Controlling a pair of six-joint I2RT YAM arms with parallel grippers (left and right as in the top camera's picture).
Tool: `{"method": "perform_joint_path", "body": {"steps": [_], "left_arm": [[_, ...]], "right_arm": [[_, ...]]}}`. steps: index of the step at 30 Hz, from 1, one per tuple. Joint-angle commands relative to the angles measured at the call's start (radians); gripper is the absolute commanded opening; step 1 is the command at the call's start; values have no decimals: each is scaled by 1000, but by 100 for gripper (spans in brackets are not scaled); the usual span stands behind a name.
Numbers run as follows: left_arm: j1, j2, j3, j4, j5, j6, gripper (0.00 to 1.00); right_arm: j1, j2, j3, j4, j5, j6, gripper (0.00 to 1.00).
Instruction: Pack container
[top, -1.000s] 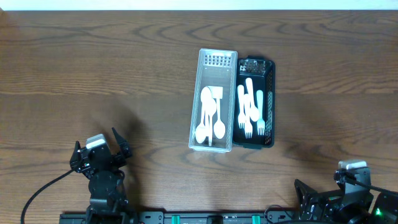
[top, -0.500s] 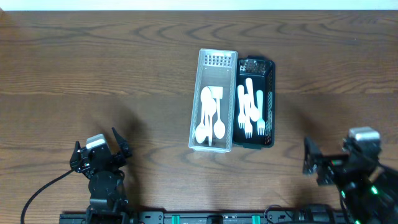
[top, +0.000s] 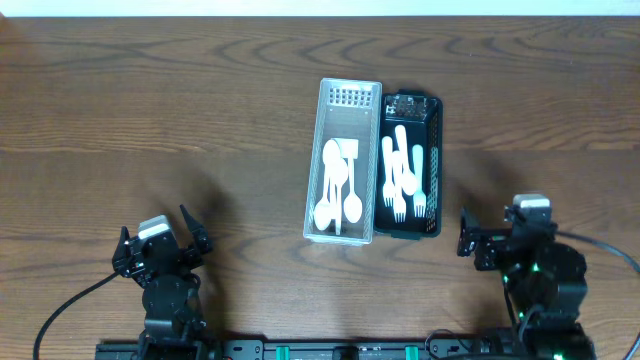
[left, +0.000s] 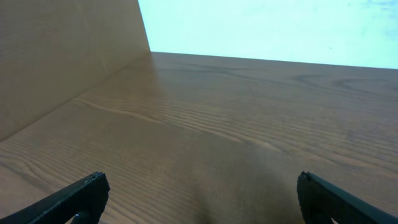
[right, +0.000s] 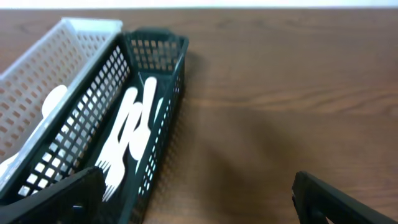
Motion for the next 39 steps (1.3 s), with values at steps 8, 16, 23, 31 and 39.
{"method": "perform_joint_path", "body": {"steps": [8, 16, 23, 31, 39], "left_arm": [[5, -6, -25, -4, -15, 2, 98], [5, -6, -25, -4, -15, 2, 98], [5, -6, -25, -4, -15, 2, 98], [5, -6, -25, -4, -15, 2, 98], [5, -6, -25, -4, -15, 2, 98]], "right_arm": [[4, -240, -100, 0, 66, 13, 99], [3, -315, -196, 4, 69, 14, 99], [3, -315, -249, 6, 69, 14, 99], [3, -315, -249, 10, 69, 14, 99], [3, -315, -249, 10, 69, 14, 99]]}}
